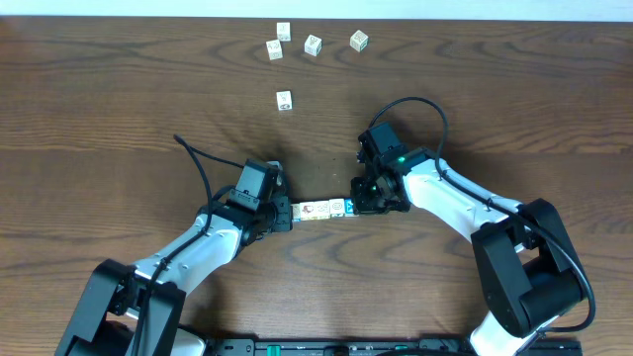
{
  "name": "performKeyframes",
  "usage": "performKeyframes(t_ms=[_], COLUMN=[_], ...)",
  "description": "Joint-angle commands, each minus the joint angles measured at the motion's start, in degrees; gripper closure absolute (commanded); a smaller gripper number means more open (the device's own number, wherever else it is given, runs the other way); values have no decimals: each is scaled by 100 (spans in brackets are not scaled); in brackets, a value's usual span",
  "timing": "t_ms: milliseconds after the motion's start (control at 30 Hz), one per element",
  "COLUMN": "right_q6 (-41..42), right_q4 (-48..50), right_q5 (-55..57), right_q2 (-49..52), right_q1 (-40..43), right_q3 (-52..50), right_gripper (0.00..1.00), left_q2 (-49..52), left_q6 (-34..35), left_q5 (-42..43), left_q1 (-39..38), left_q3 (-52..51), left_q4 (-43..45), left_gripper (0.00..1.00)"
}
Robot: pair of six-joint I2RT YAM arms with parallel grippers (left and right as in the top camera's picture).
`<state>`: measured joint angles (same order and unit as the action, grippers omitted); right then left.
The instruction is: Lift 5 blocks
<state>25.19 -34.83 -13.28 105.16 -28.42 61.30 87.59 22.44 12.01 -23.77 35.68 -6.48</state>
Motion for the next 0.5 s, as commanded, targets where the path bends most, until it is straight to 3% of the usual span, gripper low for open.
performKeyframes(t_ms=[0,467], right_q6=[-66,-190], right_q4=[96,337], right_q5=[-789,-1080], right_q2=[-4,-4], right_q1=[-52,-151], right_q3=[13,13], right_gripper=[99,99], left_q2=[-70,-70], left_q6=[-72,-74], left_q5=[588,857], left_q1=[-68,-68], left_q3=[0,7], left_q4=[111,142], left_gripper=[93,93])
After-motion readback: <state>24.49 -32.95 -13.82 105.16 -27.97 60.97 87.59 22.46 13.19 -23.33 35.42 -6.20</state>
